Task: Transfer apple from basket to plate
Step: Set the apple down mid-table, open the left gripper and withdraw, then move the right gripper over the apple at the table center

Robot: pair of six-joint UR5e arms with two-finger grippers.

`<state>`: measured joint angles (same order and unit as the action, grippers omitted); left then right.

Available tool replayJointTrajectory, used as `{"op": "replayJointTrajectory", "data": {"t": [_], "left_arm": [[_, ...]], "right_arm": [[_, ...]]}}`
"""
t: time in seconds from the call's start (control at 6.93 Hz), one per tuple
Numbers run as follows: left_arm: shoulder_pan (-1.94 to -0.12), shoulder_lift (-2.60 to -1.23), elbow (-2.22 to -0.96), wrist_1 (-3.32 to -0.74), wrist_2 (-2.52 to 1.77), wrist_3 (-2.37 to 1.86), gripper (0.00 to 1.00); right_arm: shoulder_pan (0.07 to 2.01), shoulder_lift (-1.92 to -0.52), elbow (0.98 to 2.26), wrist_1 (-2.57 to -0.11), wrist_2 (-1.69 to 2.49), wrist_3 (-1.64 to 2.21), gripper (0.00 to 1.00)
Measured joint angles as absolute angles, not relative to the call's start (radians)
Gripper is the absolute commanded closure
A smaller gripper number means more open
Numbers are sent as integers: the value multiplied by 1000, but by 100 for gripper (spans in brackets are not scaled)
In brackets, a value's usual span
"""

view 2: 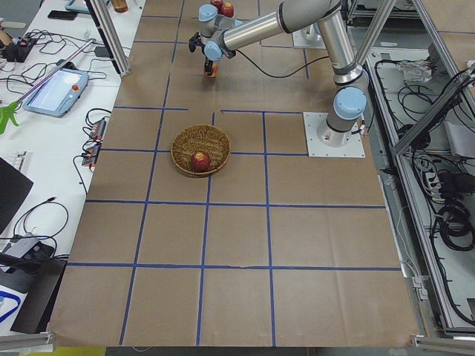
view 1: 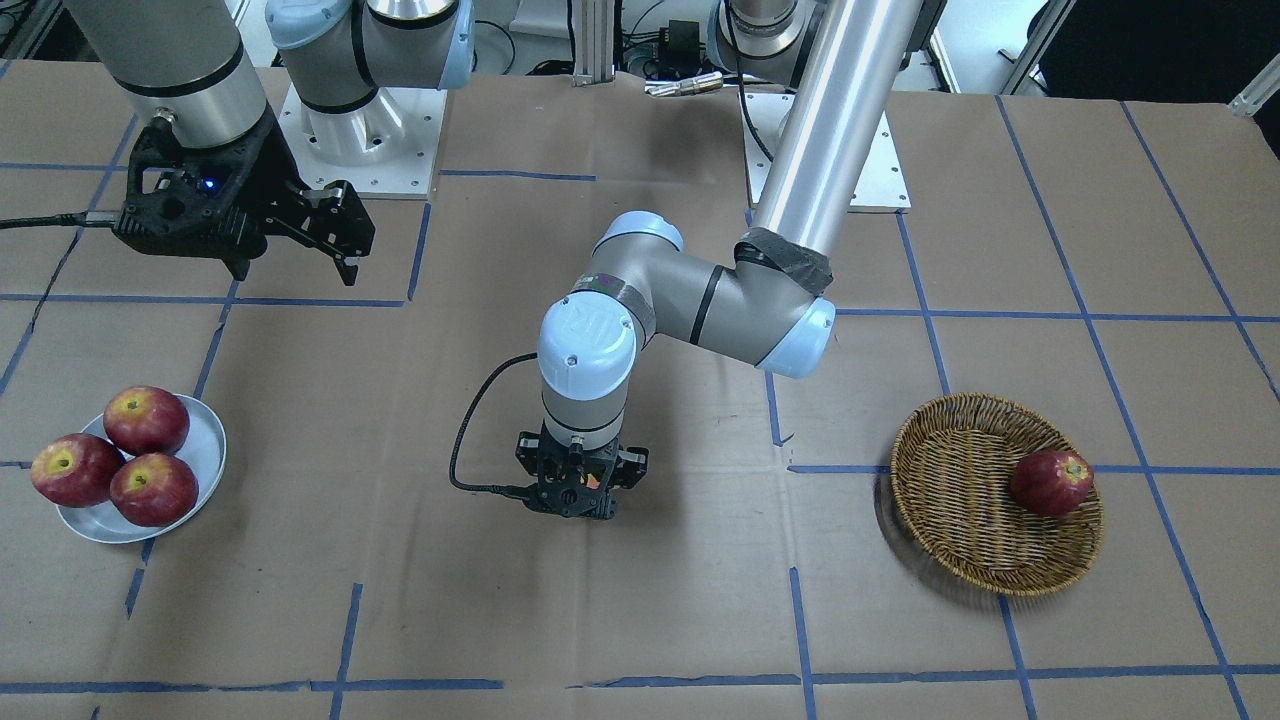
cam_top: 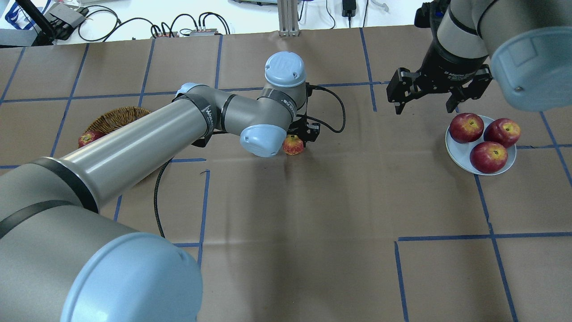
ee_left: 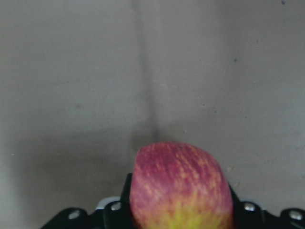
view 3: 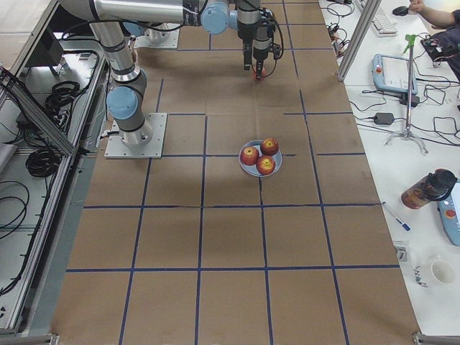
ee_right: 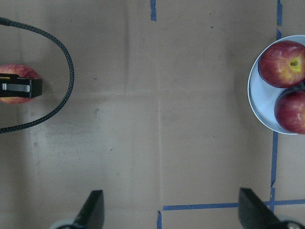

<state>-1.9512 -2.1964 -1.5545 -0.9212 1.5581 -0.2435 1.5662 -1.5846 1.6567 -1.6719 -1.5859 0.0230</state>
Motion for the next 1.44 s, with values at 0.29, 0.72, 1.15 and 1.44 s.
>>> {"op": "replayJointTrajectory", "data": {"t": [0.29, 0.72, 1.15, 1.44], "left_arm": [[-1943, -2152, -1548, -960, 1542, -245, 1], [-1880, -1947, -1468, -1257, 1536, -198, 1], [-1753, -1693, -1432, -1566, 1542, 44, 1], [-1653, -1607, -1451, -1672, 1543, 136, 1]], "right_arm": [[1566, -1585, 1657, -1672, -1586, 23, 0], [1566, -1583, 1657, -1673, -1584, 23, 0], [1571, -1580, 1652, -1685, -1582, 26, 0], [1608, -1558, 1641, -1713, -1583, 67, 0]]}}
